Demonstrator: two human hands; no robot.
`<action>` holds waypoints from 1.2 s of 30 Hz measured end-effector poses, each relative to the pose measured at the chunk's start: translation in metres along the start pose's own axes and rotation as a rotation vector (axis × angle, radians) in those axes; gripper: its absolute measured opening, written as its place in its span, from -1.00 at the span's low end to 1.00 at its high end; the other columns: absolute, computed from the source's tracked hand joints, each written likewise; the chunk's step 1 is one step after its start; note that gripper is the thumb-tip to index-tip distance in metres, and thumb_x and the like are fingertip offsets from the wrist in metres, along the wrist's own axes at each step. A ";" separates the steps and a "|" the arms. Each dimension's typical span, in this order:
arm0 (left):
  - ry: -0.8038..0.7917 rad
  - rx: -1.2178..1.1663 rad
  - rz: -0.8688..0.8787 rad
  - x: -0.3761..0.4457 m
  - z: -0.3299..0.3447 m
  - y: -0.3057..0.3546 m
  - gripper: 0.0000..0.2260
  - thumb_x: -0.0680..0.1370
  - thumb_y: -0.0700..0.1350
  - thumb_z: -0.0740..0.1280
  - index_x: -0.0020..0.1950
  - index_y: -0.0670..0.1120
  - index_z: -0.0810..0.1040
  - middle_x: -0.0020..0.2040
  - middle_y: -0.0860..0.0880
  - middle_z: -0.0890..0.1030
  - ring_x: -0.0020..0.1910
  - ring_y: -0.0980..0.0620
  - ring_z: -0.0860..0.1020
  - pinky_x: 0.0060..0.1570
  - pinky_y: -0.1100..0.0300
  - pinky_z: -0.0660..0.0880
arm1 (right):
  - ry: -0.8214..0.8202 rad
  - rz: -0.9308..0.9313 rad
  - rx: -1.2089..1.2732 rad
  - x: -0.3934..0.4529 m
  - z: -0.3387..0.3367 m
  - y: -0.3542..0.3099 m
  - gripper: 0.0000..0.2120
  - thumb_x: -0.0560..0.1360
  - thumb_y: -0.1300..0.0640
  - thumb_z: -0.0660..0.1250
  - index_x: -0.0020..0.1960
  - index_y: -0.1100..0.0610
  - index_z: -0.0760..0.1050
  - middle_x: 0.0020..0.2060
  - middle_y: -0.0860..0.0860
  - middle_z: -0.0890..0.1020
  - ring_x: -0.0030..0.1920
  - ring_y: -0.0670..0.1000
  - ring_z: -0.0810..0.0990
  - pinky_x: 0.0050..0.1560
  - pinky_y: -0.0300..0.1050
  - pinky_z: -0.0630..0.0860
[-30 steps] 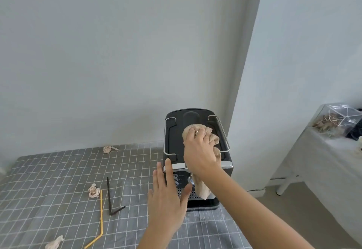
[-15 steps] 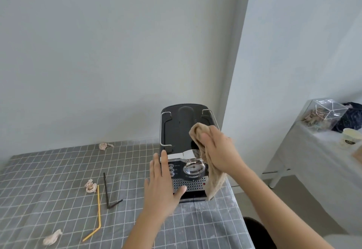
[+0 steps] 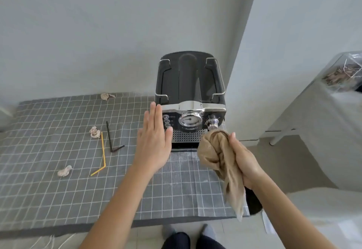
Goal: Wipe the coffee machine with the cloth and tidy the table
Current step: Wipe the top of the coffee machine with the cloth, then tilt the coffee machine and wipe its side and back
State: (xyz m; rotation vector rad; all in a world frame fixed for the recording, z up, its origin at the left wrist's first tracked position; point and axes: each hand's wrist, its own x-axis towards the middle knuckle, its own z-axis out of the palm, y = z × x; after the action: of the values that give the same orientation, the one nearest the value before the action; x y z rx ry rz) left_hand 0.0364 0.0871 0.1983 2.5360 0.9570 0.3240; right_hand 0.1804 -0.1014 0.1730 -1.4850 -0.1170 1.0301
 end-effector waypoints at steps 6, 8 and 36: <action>0.035 0.027 -0.035 0.000 0.008 0.003 -0.43 0.65 0.01 0.01 0.57 -0.08 -0.20 0.59 -0.04 -0.21 0.58 -0.05 -0.10 0.48 -0.11 0.16 | -0.129 -0.168 -0.508 0.029 0.008 0.081 -0.64 0.69 -0.05 0.01 0.17 0.02 0.55 0.05 -0.04 0.65 0.05 -0.16 0.62 0.13 -0.12 0.56; 0.038 0.037 -0.049 0.000 0.009 0.005 -0.43 0.65 0.01 0.01 0.57 -0.08 -0.19 0.59 -0.05 -0.20 0.58 -0.05 -0.09 0.48 -0.12 0.17 | -0.169 -0.289 -0.904 0.044 0.004 0.114 -0.57 0.65 -0.17 -0.10 0.32 -0.12 0.44 0.22 -0.05 0.56 0.27 -0.03 0.49 0.40 0.11 0.31; -0.023 -0.517 -0.332 0.134 -0.077 0.005 -0.75 0.58 -0.28 0.21 -0.24 -0.10 0.56 -0.24 -0.11 0.60 -0.23 -0.13 0.63 -0.20 0.14 0.59 | 0.450 -0.850 -0.909 0.081 0.024 -0.144 -0.77 0.61 0.23 0.19 -0.04 0.30 0.60 -0.18 0.14 0.58 -0.16 0.15 0.50 -0.06 -0.05 0.42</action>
State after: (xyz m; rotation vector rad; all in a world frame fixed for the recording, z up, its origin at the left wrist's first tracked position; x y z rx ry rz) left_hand 0.1112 0.1966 0.2780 1.8797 1.0979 0.3816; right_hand 0.2827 0.0003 0.2563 -2.1304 -0.8962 -0.1182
